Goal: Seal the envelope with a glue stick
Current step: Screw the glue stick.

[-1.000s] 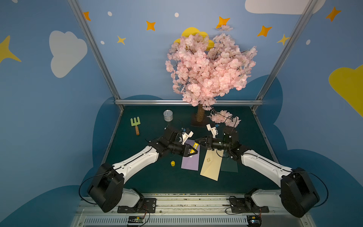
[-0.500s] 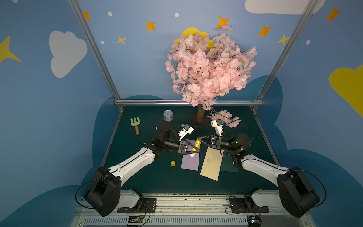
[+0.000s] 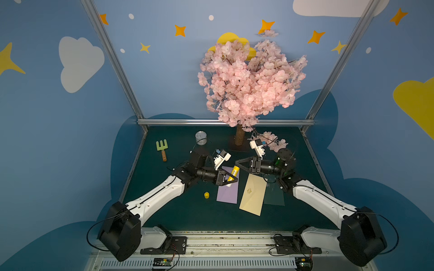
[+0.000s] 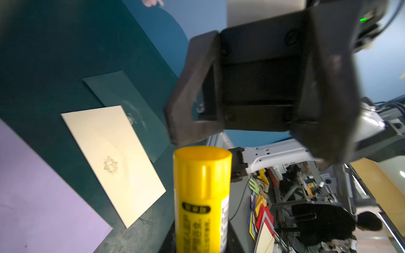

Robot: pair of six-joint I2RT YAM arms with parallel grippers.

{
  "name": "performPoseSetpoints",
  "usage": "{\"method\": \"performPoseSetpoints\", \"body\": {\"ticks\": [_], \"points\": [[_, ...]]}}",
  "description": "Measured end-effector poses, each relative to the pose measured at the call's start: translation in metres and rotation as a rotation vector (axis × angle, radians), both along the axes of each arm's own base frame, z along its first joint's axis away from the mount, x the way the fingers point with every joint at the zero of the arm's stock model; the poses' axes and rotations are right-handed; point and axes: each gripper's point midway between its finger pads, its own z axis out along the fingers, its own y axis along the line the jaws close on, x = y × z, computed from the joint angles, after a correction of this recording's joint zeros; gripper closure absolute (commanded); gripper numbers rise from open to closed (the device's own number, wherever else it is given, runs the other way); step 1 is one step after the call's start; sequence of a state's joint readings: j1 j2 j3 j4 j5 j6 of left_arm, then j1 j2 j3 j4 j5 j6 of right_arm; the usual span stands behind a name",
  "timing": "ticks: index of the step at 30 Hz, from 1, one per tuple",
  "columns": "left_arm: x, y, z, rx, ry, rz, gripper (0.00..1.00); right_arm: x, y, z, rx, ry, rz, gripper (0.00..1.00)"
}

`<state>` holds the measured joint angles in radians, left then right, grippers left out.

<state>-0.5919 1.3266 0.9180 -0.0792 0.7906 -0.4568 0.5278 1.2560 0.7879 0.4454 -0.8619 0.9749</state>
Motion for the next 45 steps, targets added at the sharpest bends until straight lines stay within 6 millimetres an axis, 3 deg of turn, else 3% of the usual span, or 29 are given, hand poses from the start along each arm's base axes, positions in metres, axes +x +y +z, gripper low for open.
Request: {"method": "performPoseSetpoints", "body": {"ticks": [6,11,18,22,29,33,40,45], "points": [[0.007,0.002,-0.024,0.091,0.008,0.051,0.97,0.006,0.002,-0.025,-0.126,0.062,-0.051,0.51],[0.007,0.0,-0.026,0.101,0.004,0.057,0.97,0.009,0.004,-0.048,-0.188,0.114,-0.068,0.49],[0.007,0.0,-0.026,0.099,0.001,0.057,0.97,0.011,0.007,-0.055,-0.201,0.137,-0.075,0.66],[0.007,0.0,-0.026,0.099,0.002,0.058,0.97,0.011,0.008,-0.054,-0.195,0.133,-0.072,0.73],[0.006,-0.001,-0.023,0.086,0.009,0.05,0.97,0.01,0.009,-0.05,-0.174,0.116,-0.057,0.72],[0.002,-0.002,-0.018,0.052,0.043,0.025,0.97,0.006,0.008,-0.046,-0.144,0.078,-0.038,0.8],[-0.011,-0.002,0.005,-0.059,0.075,-0.069,0.97,-0.011,0.005,-0.021,-0.022,-0.036,0.037,0.82],[-0.028,-0.001,0.033,-0.178,0.078,-0.17,0.97,-0.03,0.003,0.01,0.121,-0.139,0.137,0.81]]}}
